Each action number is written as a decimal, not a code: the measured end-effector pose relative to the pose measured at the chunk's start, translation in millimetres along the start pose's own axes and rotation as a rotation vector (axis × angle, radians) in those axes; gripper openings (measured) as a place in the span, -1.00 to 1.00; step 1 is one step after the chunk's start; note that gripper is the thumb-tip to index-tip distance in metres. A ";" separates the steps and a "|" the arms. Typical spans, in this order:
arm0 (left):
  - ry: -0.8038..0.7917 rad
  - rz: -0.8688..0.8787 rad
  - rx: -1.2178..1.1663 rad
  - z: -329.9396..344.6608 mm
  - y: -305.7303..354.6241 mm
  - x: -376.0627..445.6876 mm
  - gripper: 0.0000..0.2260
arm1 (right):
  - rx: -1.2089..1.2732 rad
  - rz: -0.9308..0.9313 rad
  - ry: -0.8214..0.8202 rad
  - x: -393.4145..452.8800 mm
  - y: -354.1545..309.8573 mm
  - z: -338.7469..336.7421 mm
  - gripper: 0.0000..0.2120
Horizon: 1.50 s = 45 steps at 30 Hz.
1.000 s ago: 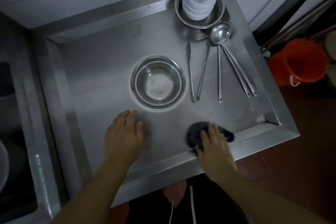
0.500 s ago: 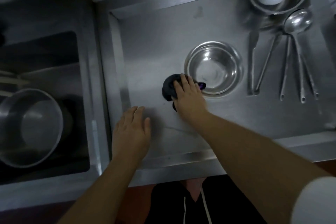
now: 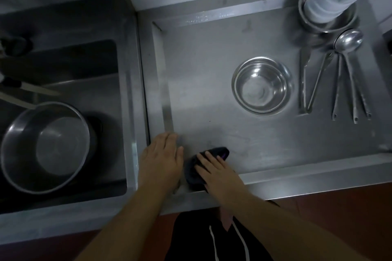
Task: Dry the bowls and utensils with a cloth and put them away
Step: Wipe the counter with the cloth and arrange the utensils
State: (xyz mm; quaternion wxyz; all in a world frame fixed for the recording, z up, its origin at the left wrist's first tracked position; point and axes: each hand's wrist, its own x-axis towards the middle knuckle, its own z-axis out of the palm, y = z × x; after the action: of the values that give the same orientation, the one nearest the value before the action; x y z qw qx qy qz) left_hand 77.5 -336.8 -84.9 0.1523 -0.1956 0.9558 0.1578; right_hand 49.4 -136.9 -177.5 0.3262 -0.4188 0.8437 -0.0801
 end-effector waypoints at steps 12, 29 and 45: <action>-0.085 0.161 -0.091 -16.9 62.1 -26.4 -0.57 | 1.038 0.533 0.043 -63.7 27.4 -92.7 -0.83; -0.272 -0.057 -1.393 -96.6 280.7 -96.4 -0.78 | 1.798 0.217 0.260 -252.7 105.0 -274.9 -0.74; -0.261 0.162 -1.355 -181.8 303.8 -132.8 -0.72 | 1.354 0.131 0.165 -330.3 105.2 -348.3 -0.69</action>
State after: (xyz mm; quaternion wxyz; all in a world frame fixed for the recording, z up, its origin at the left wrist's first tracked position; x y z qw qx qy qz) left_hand 24.0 -93.8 199.8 0.0978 -0.1549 0.6320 0.7530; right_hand -90.3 132.6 208.8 0.4551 -0.0633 0.6535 -0.6016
